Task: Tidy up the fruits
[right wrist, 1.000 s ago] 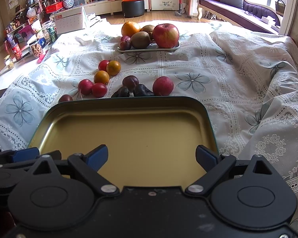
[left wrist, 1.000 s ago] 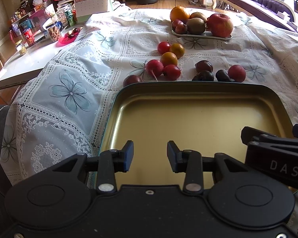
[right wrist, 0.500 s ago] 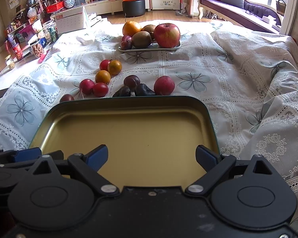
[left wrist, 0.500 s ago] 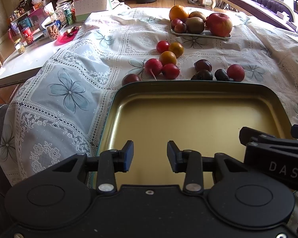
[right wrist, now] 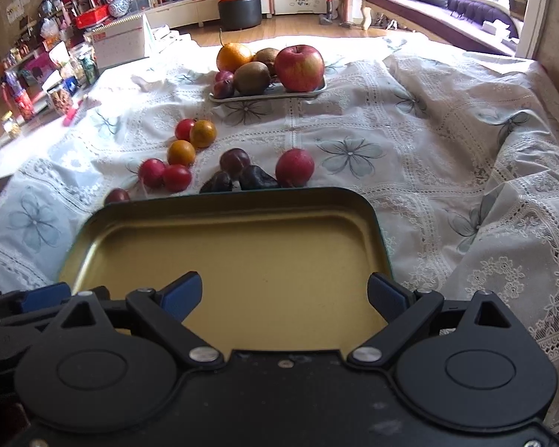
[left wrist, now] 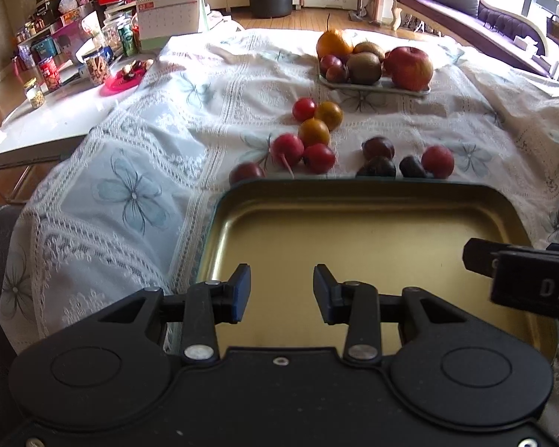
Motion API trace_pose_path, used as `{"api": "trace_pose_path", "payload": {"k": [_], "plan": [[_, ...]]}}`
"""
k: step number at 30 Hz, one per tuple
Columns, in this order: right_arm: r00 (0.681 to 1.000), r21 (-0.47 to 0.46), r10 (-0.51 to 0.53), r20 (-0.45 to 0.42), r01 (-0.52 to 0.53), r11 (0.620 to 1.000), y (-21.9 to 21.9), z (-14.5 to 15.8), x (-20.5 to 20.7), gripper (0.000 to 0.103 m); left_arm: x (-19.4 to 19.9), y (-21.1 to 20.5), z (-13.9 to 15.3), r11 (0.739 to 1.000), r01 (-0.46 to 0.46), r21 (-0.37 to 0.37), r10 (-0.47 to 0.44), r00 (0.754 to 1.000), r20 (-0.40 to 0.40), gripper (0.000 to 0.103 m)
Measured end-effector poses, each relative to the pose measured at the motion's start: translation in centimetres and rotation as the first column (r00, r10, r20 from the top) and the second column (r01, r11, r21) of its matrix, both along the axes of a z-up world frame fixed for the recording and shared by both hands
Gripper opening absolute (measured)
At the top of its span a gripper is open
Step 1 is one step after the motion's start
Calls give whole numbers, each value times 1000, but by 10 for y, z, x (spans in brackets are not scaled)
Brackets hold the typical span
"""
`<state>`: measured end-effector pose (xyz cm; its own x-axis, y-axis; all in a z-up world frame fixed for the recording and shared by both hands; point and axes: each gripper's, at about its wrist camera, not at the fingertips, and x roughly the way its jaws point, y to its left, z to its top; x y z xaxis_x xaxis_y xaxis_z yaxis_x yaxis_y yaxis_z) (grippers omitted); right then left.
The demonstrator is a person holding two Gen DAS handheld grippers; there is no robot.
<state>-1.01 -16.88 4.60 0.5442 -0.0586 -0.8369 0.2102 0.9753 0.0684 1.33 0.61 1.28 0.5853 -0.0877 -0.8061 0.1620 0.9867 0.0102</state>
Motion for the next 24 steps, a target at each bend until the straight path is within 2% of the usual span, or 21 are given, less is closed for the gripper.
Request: {"api": "trace_pose_path", "payload": {"k": [3,8,10,15,18,19,22,24], "plan": [[1000,47,5,15,-6,999,-10,10,8,99,12,6,11,1000,-5,-22,5,1000,27,48],[997,-62,64,43,-61,996,-13,25,27,99,49,13,25,999,7,-38,-6,999,34,48],[996,-64,80,34,-77,995,-15,28,36,93,67,17,27,997,16,-78,-15,1000,12,48],[997,-16,67,35,-66,998,-26,31,69,91,108,24,18,989,9,-148,-16,999,-41,48],[998,-52,47,31,-45,998,-30,26,90,89,122,23,7,994,6,-112,-11,999,-44,47],[998,-43,45,31,-44,998,-34,22,98,86,126,22,2,995,5,-96,-10,999,-49,47],[999,33,33,0,-33,999,-46,7,118,62,131,22,-11,997,2,-81,-8,997,-73,47],[1000,50,6,-21,-5,999,-52,-6,127,62,133,22,-20,996,1,-87,-9,996,-93,47]]}}
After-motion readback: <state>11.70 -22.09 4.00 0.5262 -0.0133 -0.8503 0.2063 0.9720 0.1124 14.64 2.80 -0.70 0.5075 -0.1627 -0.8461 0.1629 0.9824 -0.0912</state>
